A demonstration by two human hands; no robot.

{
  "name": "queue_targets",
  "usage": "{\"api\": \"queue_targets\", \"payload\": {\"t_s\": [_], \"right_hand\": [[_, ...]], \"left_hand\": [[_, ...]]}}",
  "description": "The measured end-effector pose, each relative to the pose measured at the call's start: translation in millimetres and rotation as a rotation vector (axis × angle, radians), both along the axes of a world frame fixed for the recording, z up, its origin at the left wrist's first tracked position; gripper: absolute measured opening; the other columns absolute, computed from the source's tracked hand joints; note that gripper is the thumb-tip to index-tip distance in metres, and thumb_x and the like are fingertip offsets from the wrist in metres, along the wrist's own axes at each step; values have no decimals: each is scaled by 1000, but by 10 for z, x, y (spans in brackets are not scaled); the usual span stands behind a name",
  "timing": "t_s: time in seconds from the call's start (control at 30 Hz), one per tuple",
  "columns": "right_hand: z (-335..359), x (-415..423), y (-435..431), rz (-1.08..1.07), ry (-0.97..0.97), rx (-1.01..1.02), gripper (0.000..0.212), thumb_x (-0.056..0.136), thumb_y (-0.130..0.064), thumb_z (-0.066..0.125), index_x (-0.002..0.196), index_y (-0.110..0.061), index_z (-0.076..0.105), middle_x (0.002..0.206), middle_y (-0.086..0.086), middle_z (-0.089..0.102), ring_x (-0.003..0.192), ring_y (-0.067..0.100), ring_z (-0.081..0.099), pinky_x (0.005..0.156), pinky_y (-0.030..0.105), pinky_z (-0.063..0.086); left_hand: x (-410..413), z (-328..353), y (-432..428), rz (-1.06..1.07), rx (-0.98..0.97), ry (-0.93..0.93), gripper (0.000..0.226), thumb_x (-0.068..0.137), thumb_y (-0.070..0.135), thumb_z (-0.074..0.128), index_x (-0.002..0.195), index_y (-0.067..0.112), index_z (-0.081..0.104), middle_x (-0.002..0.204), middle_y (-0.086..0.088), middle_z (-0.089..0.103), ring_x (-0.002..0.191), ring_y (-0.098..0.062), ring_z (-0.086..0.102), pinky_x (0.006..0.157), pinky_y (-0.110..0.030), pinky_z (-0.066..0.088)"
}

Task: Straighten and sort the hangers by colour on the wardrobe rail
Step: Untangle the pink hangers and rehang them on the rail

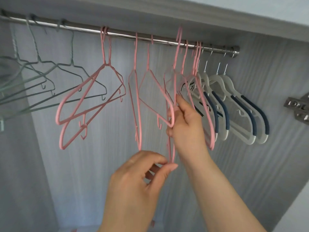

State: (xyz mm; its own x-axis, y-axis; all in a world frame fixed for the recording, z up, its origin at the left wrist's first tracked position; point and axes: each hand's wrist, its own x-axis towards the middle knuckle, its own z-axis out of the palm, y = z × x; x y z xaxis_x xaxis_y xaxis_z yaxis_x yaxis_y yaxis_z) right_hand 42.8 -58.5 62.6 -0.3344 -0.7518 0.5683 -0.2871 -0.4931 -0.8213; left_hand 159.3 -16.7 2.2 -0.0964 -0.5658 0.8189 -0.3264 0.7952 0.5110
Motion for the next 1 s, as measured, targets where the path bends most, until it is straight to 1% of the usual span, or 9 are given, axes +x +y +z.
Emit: {"api": "queue_targets", "payload": {"t_s": [0.07,0.17,0.2,0.23,0.33,0.47,0.57,0.67,1.0], "right_hand": [[100,1,-18,-31,25,-16,30,96,-5,31,103,-23,54,61,-7,39,49,3,34,53,20,32],[267,2,-104,-31,-28,19,23,93,-2,30,84,-23,33,66,-3,43,46,7,35,49,21,30],[307,-2,-156,-9,-69,45,16,92,-1,31,105,6,24,69,-1,46,48,9,36,50,22,31],[333,7,-186,3,-110,74,23,92,-1,32,94,-3,54,71,1,48,53,12,38,55,25,32],[330,12,-213,14,-162,144,24,91,-1,33,106,6,51,73,3,50,55,15,39,58,28,34],[275,-13,-150,69,-268,236,29,94,-6,36,114,-12,56,89,-2,60,88,26,63,85,40,51],[236,-63,-79,88,-245,269,39,95,-14,40,134,-12,42,121,-5,55,116,23,55,105,41,40],[230,-99,93,3,-87,230,47,96,-21,40,142,-17,30,147,-3,35,135,12,34,111,26,23],[-27,-109,722,79,228,-38,51,80,-25,49,129,-34,42,139,-15,41,133,-2,32,114,27,25]], "left_hand": [[25,140,28,66,-53,70,20,69,48,61,74,29,55,79,14,57,64,4,55,60,0,39],[-53,357,22,-32,30,135,30,72,50,62,98,40,53,88,24,60,87,12,58,69,0,42],[-110,415,-1,-63,70,129,37,76,49,60,110,43,48,99,31,56,96,14,55,76,-3,43],[-174,453,-33,-69,97,106,42,81,47,55,122,43,42,108,33,49,103,14,50,83,-6,41],[-331,532,-159,-57,171,48,58,88,33,51,140,28,25,122,20,37,99,13,45,84,-3,31],[-404,553,-285,-111,303,67,54,90,28,50,139,22,28,114,16,50,101,0,50,85,-11,37],[-436,523,-344,-91,308,69,43,92,21,46,133,16,36,89,22,51,87,-4,58,71,-8,41],[-444,450,-422,-81,339,66,42,94,12,40,135,11,35,87,9,56,85,-15,57,77,-20,42],[-406,779,-534,162,124,143,41,95,7,29,135,6,38,99,-12,60,89,-22,54,67,-15,31]]}}
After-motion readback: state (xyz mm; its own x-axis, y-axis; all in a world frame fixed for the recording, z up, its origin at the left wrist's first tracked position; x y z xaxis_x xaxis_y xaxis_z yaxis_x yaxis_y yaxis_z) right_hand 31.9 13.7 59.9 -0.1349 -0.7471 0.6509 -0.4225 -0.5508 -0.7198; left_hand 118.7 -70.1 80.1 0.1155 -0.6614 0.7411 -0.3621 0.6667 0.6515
